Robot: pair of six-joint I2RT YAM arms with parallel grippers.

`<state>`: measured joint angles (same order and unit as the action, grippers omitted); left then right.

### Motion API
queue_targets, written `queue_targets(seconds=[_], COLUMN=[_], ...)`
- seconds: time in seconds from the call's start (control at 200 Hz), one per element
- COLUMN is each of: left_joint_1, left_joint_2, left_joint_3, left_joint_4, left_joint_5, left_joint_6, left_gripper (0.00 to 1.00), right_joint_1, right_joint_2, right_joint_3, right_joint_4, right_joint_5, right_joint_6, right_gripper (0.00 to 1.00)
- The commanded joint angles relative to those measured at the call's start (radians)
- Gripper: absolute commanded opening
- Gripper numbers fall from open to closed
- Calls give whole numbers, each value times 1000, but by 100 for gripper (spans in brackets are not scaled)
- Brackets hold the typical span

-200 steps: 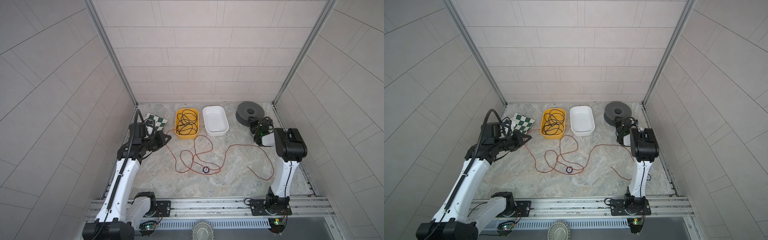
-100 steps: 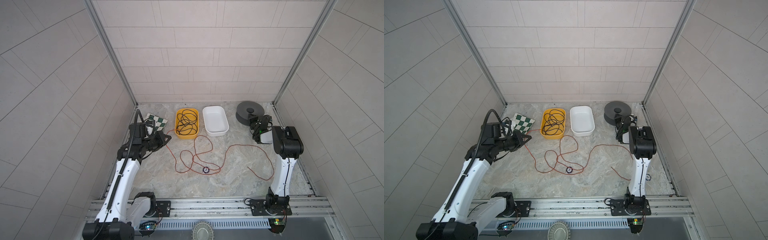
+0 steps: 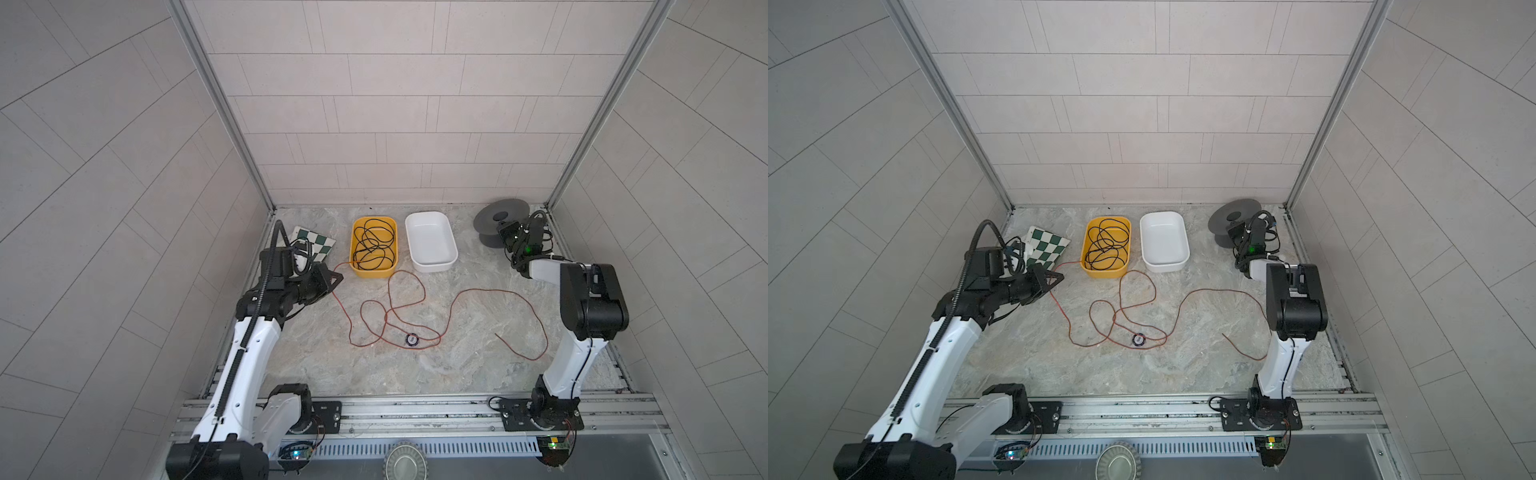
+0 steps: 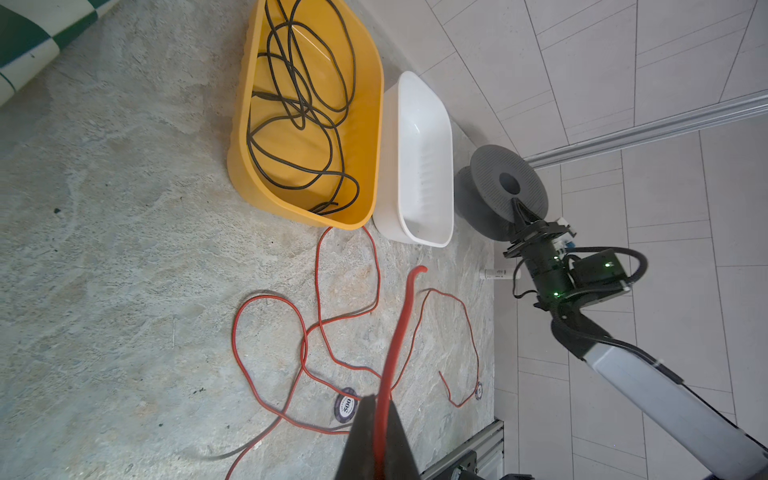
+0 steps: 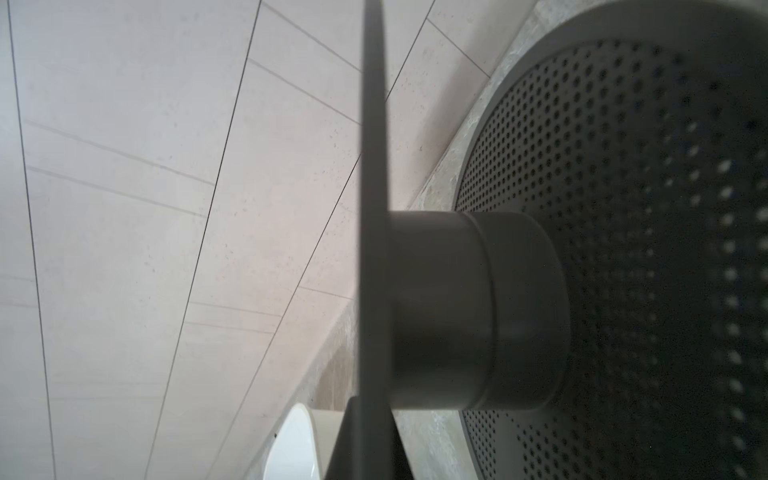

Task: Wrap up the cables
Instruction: 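Lift the grey spool and carry it toward the left gripper with the right gripper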

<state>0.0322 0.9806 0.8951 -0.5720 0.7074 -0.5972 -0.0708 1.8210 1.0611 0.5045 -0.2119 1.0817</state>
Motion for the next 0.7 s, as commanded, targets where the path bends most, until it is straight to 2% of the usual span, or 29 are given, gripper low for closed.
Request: queue_targets(seconds=[0.0, 0.085, 0.185, 0.365, 0.545, 0.696], left_joint_1=[2, 2, 4, 2, 4, 3], left_joint_2=[-2, -4, 2, 17, 27, 36], left_joint_3=[-11, -41, -73, -76, -75, -81], left_joint_4=[44, 99, 160, 173, 167, 172], left_joint_5=[9, 9, 31, 27, 8, 4], left_joint_6=[18, -28, -77, -61, -35, -29], left_gripper=[0, 0, 0, 0, 0, 0], right_joint_1=[28, 61, 94, 195, 384, 562], right_joint_2=[-136, -216, -288, -429, -505, -546], right_joint_3=[51, 95, 149, 184, 253, 232], right_joint_4=[-232, -399, -577, -799, -1008, -1043], right_joint_5=[14, 41, 35, 63, 105, 195], right_joint_6=[-189, -306, -379, -487, -557, -538], right_gripper=[0, 0, 0, 0, 0, 0])
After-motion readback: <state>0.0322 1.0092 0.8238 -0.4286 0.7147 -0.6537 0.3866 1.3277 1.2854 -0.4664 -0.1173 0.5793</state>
